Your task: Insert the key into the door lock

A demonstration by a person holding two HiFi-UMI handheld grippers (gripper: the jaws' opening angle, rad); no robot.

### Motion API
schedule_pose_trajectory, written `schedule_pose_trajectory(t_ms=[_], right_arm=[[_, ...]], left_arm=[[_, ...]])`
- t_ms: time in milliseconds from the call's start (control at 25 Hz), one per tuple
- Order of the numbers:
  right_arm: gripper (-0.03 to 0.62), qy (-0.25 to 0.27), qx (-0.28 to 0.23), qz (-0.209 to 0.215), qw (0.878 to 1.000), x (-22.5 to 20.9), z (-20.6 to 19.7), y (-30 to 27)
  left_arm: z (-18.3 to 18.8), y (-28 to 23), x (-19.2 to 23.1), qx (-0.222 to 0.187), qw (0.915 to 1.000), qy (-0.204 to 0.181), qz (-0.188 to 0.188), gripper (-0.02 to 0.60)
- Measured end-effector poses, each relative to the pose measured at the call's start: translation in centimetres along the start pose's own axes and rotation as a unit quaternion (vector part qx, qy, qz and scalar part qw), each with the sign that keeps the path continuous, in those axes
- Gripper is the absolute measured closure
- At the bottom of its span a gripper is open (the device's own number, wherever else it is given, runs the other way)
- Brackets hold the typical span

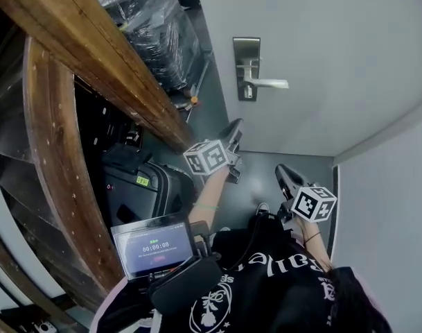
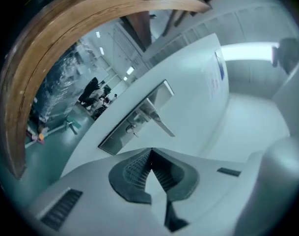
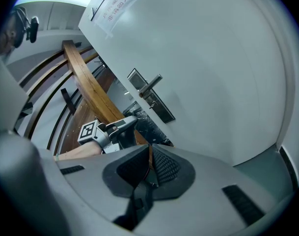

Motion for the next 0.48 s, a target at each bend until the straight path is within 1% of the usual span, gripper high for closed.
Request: schedule_pose_trajectory(t_ms=[40, 80, 160, 200, 240, 400, 480], right_arm=[[0.563, 0.000, 0.001, 0.002, 1.000, 0.6, -0.4, 0.0], [0.563, 0.000, 0.003, 0.004, 1.000, 1.3, -0.8, 0.1], [0.563, 0.001, 0.004, 0.006, 1.000, 2.7, -1.5, 0.3], [0.563, 0.001, 0.003, 0.006, 1.000, 3.3, -1.9, 0.4], [0.563, 0.001, 0.002, 0.006, 1.000, 4.1, -2.3, 0.6], [0.563, -0.004, -0.004, 0.003, 1.000, 6.8, -4.6, 1.5], [0.563, -0.011, -0.012, -0.001, 1.000, 8.1, -6.0, 2.2]], left_arm=[[-0.2, 1.0, -0.7, 0.020, 0.9989, -0.041, -0.005, 0.577], [-0.5, 2.1, -1.6, 0.041, 0.9958, -0.081, -0.013, 0.577], [-0.9, 4.2, -3.2, 0.076, 0.9854, -0.149, -0.033, 0.577], [-1.0, 5.3, -4.0, 0.087, 0.9800, -0.174, -0.042, 0.577], [-1.1, 6.4, -4.6, 0.093, 0.9759, -0.191, -0.050, 0.577], [-1.2, 11.3, -6.2, 0.093, 0.9662, -0.230, -0.070, 0.577], [-1.3, 13.8, -7.0, 0.094, 0.9584, -0.258, -0.078, 0.577]])
Point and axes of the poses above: the fingertips, and each gripper's own axes: y backward along the fingers, x to its left, z out of its top, the point moved 1 cm from there along y, backward along the fingers, and after that the axes turned 8 degrees about -x, right-handed, at the moved point
